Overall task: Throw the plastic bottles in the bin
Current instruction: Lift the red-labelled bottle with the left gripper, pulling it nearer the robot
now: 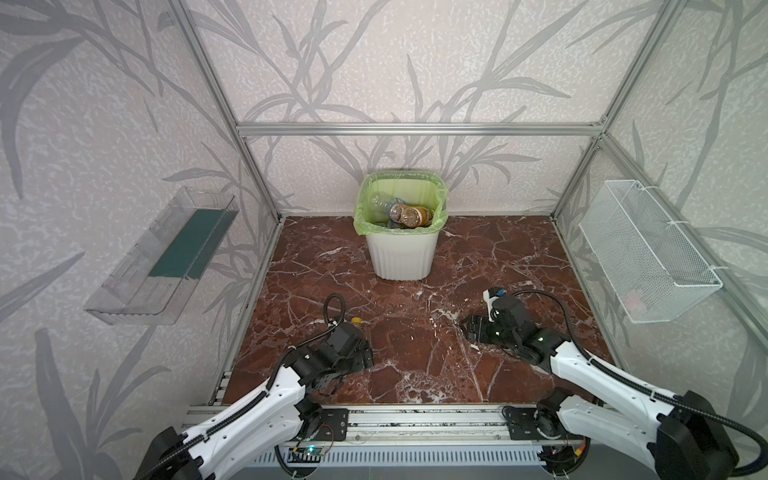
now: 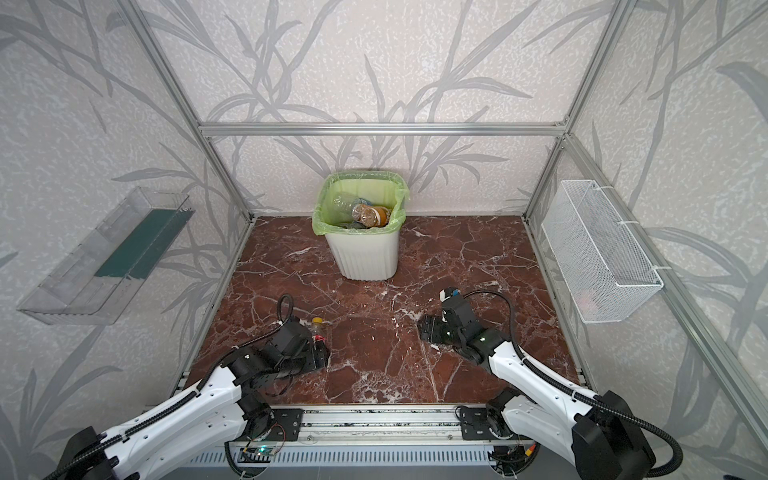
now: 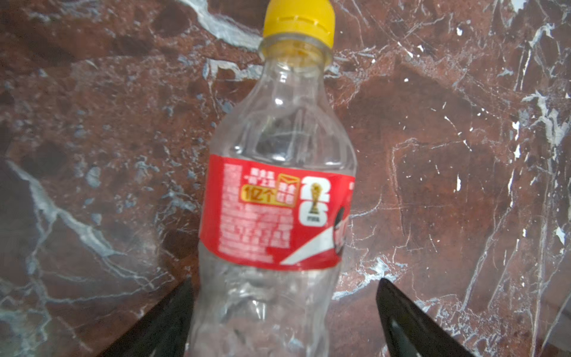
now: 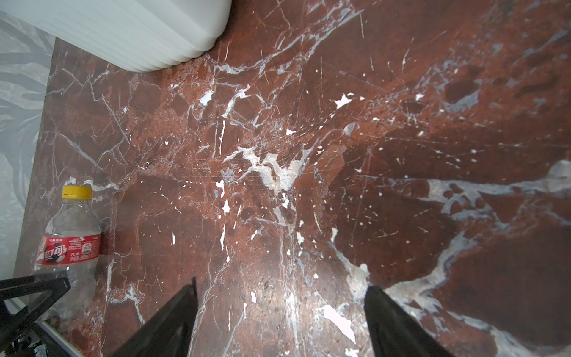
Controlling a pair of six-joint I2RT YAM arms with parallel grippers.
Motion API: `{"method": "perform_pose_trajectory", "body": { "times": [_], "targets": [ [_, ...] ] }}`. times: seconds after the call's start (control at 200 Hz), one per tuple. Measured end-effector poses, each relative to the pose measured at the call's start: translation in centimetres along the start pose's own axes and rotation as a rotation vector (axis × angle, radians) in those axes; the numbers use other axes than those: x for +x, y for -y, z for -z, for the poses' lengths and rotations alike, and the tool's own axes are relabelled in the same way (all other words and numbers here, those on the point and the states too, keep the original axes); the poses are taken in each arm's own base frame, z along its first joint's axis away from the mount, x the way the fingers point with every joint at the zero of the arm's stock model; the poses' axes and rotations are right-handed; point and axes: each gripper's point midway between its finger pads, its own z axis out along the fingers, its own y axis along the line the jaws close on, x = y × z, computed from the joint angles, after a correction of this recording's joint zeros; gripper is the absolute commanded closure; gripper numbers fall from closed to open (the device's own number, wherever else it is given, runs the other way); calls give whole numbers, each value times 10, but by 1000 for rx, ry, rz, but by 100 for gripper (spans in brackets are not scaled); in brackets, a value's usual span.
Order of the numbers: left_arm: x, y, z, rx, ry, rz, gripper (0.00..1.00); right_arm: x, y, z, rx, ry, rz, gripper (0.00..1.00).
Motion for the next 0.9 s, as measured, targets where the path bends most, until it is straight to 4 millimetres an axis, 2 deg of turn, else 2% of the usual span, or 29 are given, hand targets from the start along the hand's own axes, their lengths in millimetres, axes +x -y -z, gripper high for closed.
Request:
{"method": "perform_pose_trajectory", "body": {
  "times": [0.155,0.245,0.515,0.75,0.9],
  "targets": [
    [4,-11,-9,-80,-27,-20,19,-3,-3,2,-8,11,1,15],
    [5,-17,-13,-124,-38,-30,27,-5,-4,4,-14,19,2,15],
    [-10,-11,-4,-129,6,-35,44,-8,-7,9,-27,39,3,16],
    [-18,-4,14,-56,71,-18,46,-6,-5,6,-20,29,2,16],
    [-35,12,39,50,163,-18,46,-5,-4,4,-13,17,2,16]
  ]
}}
